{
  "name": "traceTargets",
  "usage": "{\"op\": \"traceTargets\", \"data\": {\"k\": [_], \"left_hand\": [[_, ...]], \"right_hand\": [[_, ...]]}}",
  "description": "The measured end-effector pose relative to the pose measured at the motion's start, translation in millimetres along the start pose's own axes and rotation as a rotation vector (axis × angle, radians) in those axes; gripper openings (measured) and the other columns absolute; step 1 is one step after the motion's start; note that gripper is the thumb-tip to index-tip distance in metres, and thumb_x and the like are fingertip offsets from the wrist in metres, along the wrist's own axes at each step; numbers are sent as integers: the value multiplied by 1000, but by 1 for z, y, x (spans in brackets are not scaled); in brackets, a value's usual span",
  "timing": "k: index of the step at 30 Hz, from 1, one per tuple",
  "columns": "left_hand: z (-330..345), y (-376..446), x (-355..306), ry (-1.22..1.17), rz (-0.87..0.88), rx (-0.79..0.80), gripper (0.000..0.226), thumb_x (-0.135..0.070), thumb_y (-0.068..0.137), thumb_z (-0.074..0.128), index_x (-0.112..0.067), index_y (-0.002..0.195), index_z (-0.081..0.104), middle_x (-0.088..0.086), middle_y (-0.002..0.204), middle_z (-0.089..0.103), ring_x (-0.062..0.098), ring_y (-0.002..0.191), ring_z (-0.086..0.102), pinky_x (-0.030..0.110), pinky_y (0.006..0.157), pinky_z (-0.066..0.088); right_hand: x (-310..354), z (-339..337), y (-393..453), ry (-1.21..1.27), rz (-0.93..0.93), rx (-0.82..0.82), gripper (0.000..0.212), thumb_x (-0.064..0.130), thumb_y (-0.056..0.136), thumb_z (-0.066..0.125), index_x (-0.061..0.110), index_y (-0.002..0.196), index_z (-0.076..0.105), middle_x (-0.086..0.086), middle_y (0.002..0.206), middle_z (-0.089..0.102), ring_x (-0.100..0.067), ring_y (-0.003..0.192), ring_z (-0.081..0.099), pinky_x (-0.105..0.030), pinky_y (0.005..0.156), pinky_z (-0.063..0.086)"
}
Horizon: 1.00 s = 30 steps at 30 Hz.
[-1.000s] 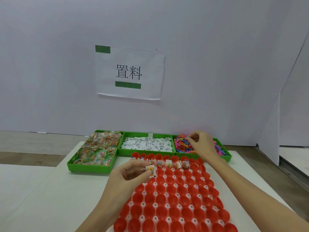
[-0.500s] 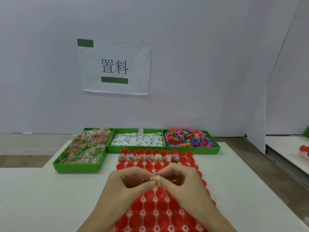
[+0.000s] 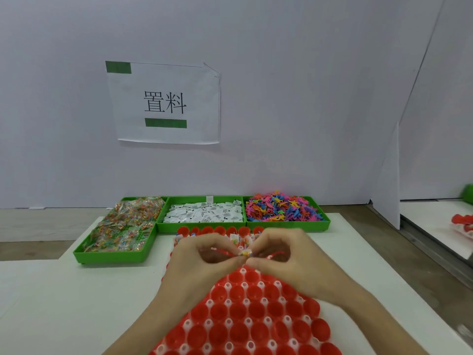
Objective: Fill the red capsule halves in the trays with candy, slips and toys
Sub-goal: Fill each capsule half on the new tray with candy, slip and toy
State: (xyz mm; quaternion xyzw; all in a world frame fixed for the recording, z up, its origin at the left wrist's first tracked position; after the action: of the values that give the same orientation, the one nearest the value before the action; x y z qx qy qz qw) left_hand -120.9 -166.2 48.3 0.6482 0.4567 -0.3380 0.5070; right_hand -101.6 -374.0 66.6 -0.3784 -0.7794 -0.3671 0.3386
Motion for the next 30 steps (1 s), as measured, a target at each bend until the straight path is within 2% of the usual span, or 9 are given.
{"op": "traceTargets", "data": {"k": [3, 6, 14, 18, 20, 22, 24, 27, 30], "left_hand": [[13, 26, -7, 52, 45, 35, 14, -24, 73, 92, -22, 80, 80, -4, 80, 79, 13, 75, 77, 22, 71, 61], [28, 56, -4, 127, 84, 59, 15, -19, 75, 91, -18, 84, 79, -4, 81, 79, 8, 77, 77, 22, 76, 61], [71, 107, 26, 450, 193, 139, 7, -14, 78, 87, -16, 79, 80, -9, 72, 74, 0, 69, 68, 9, 67, 48], [84, 115, 36, 558, 215, 192, 10, -21, 79, 86, -16, 79, 78, -9, 75, 73, 8, 75, 68, 31, 94, 49], [86, 120, 38, 612, 216, 186, 13, -25, 80, 86, -18, 78, 76, -12, 77, 72, 10, 79, 65, 32, 103, 38], [86, 125, 38, 650, 218, 188, 13, -25, 80, 86, -20, 76, 75, -15, 75, 68, 11, 80, 60, 29, 105, 33], [85, 128, 36, 677, 222, 219, 12, -22, 80, 85, -21, 75, 74, -17, 72, 65, 14, 81, 57, 29, 106, 33], [82, 132, 31, 694, 216, 286, 8, -18, 78, 84, -17, 76, 76, -11, 77, 72, 15, 83, 63, 31, 106, 38], [77, 136, 26, 680, 201, 320, 7, -14, 76, 85, -11, 78, 79, -4, 81, 76, 14, 83, 68, 31, 93, 51]], "right_hand": [[-10, -24, 17, -25, 11, -13, 8, 21, 86, 81, 27, 88, 76, 7, 89, 78, -9, 86, 75, -21, 81, 58], [-33, -46, 34, -30, 71, -22, 6, 21, 88, 80, 24, 92, 77, 4, 91, 79, -11, 88, 75, -24, 83, 59], [-99, -52, 48, -208, 156, -172, 6, 22, 85, 82, 25, 83, 78, 10, 77, 75, -1, 76, 69, -13, 68, 52], [-112, -52, 53, -275, 185, -175, 5, 23, 82, 85, 24, 84, 80, 11, 75, 74, 3, 74, 66, -11, 65, 48], [-114, -53, 56, -285, 204, -177, 5, 24, 82, 85, 23, 85, 81, 12, 76, 74, 4, 74, 66, -10, 64, 48], [-114, -55, 59, -296, 224, -172, 7, 26, 81, 85, 22, 85, 82, 12, 76, 74, 6, 74, 65, -10, 63, 47], [-113, -55, 61, -321, 232, -159, 9, 27, 80, 86, 21, 86, 82, 13, 76, 74, 9, 73, 63, -8, 61, 46], [-109, -51, 63, -357, 235, -149, 12, 28, 81, 85, 20, 89, 82, 14, 77, 72, 11, 68, 61, -5, 58, 43], [-106, -48, 65, -370, 251, -167, 15, 29, 81, 85, 18, 90, 82, 11, 79, 73, 3, 70, 64, -6, 57, 43]]}}
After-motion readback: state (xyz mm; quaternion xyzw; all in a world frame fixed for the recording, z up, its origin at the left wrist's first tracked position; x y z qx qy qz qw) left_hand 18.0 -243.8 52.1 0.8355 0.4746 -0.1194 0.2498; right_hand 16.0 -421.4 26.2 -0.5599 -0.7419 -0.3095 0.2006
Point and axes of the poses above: each hand's wrist, its own y-axis towards the middle knuckle, its own z-axis out of the palm, x = y × z, the point moved 1 cm from there along y, towards the middle knuckle
